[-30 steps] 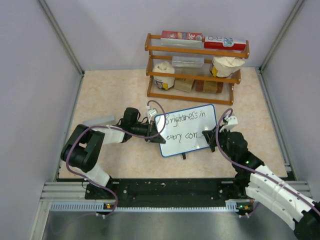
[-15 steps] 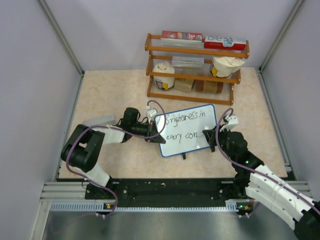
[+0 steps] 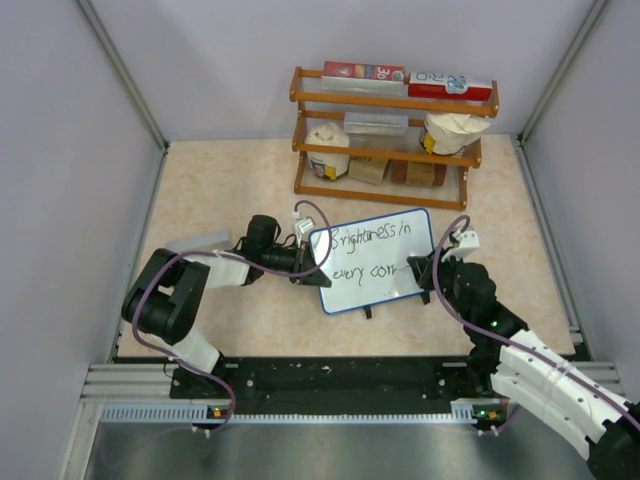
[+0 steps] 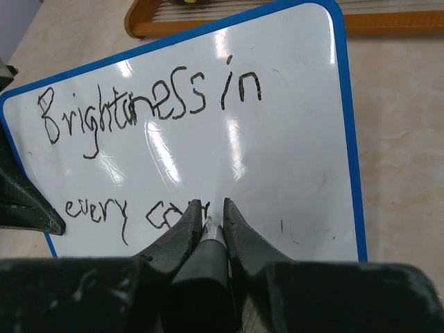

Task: Write a sentence on the whiteboard
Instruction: Write with the whiteboard marker on the whiteboard.

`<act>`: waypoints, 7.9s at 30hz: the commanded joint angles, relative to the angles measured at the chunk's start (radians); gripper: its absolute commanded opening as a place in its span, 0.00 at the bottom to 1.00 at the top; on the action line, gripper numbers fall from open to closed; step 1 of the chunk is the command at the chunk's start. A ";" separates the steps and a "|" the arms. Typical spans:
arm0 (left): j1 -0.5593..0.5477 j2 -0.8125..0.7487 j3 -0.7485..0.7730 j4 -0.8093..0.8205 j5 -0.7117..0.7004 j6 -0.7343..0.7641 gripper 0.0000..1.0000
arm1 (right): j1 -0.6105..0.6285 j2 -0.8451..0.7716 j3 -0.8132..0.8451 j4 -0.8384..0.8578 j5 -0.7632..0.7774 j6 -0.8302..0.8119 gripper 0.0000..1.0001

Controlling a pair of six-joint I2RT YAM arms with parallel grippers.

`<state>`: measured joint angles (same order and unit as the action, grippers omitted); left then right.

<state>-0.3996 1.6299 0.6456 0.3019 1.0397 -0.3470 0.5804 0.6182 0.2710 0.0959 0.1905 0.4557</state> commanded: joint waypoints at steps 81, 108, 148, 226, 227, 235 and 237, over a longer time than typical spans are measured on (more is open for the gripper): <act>0.018 0.021 -0.012 -0.017 -0.127 0.008 0.00 | -0.068 -0.012 0.016 -0.035 -0.020 -0.015 0.00; 0.019 0.022 -0.012 -0.015 -0.125 0.008 0.00 | -0.102 0.005 0.050 -0.015 0.004 0.000 0.00; 0.019 0.024 -0.009 -0.015 -0.125 0.008 0.00 | -0.100 -0.064 -0.009 -0.122 -0.029 0.017 0.00; 0.019 0.022 -0.011 -0.015 -0.125 0.008 0.00 | -0.114 -0.098 -0.016 -0.148 -0.006 0.020 0.00; 0.018 0.022 -0.011 -0.015 -0.124 0.008 0.00 | -0.113 -0.097 -0.018 -0.148 -0.006 0.021 0.00; 0.018 0.022 -0.012 -0.015 -0.124 0.008 0.00 | -0.113 -0.072 0.005 -0.111 0.017 0.009 0.00; 0.019 0.022 -0.012 -0.015 -0.124 0.008 0.00 | -0.113 -0.066 0.011 -0.104 0.023 0.008 0.00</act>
<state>-0.3977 1.6344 0.6456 0.3065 1.0435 -0.3531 0.4751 0.5312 0.2672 -0.0254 0.1890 0.4744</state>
